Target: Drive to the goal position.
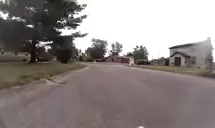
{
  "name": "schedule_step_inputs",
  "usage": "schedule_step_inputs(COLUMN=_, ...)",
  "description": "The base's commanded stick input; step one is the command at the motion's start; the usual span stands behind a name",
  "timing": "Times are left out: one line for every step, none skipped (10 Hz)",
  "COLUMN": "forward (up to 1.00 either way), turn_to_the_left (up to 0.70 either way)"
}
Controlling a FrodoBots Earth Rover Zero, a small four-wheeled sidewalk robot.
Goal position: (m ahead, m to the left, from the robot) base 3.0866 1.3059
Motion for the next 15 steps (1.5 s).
schedule_step_inputs(forward=0.70, turn_to_the_left=0.01)
schedule_step_inputs(forward=0.70, turn_to_the_left=0.01)
schedule_step_inputs(forward=0.70, turn_to_the_left=0.01)
schedule_step_inputs(forward=0.70, turn_to_the_left=0.01)
schedule_step_inputs(forward=0.70, turn_to_the_left=0.01)
schedule_step_inputs(forward=0.70, turn_to_the_left=0.01)
schedule_step_inputs(forward=0.70, turn_to_the_left=0.01)
schedule_step_inputs(forward=0.70, turn_to_the_left=0.01)
schedule_step_inputs(forward=0.70, turn_to_the_left=0.01)
schedule_step_inputs(forward=0.70, turn_to_the_left=0.01)
schedule_step_inputs(forward=0.70, turn_to_the_left=0.01)
schedule_step_inputs(forward=0.70, turn_to_the_left=0.01)
schedule_step_inputs(forward=0.70, turn_to_the_left=0.01)
schedule_step_inputs(forward=0.70, turn_to_the_left=0.28)
schedule_step_inputs(forward=0.70, turn_to_the_left=0.36)
